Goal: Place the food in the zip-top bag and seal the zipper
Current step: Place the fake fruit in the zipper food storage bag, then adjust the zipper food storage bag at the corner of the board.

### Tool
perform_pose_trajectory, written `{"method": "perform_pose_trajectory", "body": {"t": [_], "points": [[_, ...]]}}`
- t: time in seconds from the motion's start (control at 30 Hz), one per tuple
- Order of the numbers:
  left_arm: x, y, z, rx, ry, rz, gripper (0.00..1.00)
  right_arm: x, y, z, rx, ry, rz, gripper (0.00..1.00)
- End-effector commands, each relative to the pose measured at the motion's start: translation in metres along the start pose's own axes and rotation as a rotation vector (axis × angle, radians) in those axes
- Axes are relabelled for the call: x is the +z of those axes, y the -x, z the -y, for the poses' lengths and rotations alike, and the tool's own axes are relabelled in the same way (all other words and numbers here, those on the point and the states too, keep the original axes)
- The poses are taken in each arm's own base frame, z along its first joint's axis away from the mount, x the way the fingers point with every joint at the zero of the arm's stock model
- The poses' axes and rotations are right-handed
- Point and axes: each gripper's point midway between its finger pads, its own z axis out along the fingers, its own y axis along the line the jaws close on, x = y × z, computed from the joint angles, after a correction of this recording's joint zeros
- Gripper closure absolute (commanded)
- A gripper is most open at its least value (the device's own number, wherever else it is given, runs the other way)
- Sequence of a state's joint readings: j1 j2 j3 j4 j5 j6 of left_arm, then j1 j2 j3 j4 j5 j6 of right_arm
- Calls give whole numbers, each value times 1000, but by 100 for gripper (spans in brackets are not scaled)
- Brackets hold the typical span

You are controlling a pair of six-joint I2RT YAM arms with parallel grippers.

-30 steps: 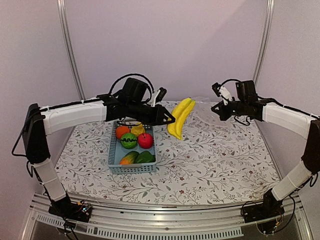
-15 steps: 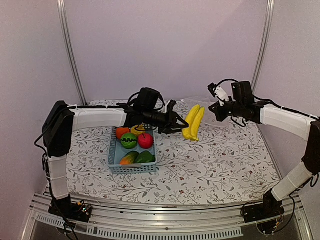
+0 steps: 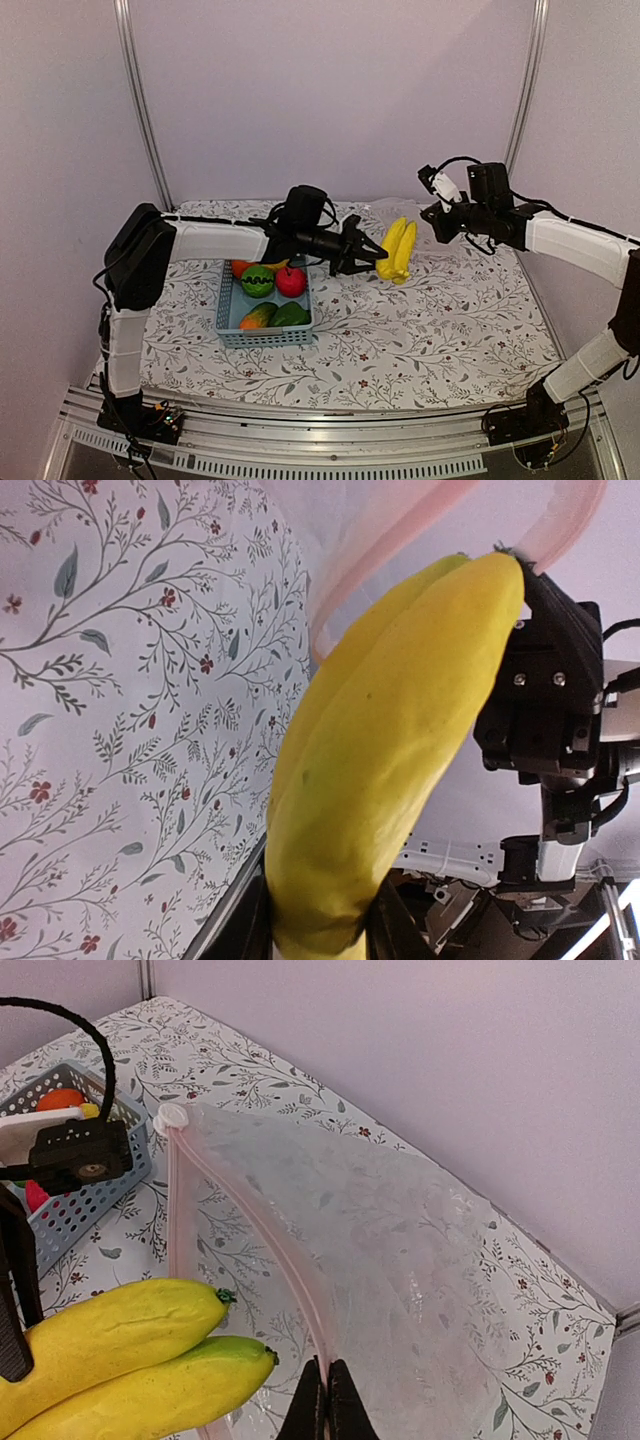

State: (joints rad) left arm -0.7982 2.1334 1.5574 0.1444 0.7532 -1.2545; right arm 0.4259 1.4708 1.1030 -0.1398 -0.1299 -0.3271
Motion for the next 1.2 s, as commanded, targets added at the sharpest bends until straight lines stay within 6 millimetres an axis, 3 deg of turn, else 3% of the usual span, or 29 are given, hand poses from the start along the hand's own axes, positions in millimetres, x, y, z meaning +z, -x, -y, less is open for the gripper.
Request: {"method": "perform_pose_trajectory", "body": {"t": [0.0, 0.23, 0.53, 0.63, 0.73, 0.8, 0.93, 1.03, 1.17], "points": [[0, 9, 15, -74, -102, 2, 100, -17, 15, -13, -54, 36, 66, 100], [-6, 34, 23, -142, -180, 72, 100, -21, 11, -46, -82, 206, 70, 100], [-14, 65, 3, -291, -234, 201, 100, -21, 13, -50, -54, 235, 68, 100], [-15, 69, 5, -321, -269, 209, 77, -18, 13, -46, -42, 215, 58, 100], [-16, 73, 22, -275, -299, 206, 52, -14, 11, -44, -15, 205, 41, 100], [-17, 74, 35, -222, -314, 208, 31, -11, 10, -42, 12, 197, 29, 100], [-24, 74, 53, -141, -307, 231, 24, -7, 8, -35, 70, 191, 10, 100], [-30, 70, 68, -43, -290, 242, 2, -7, 9, -23, 90, 152, 9, 100], [-38, 60, 88, 113, -233, 256, 0, -10, 9, -5, 161, 143, 13, 100]]}}
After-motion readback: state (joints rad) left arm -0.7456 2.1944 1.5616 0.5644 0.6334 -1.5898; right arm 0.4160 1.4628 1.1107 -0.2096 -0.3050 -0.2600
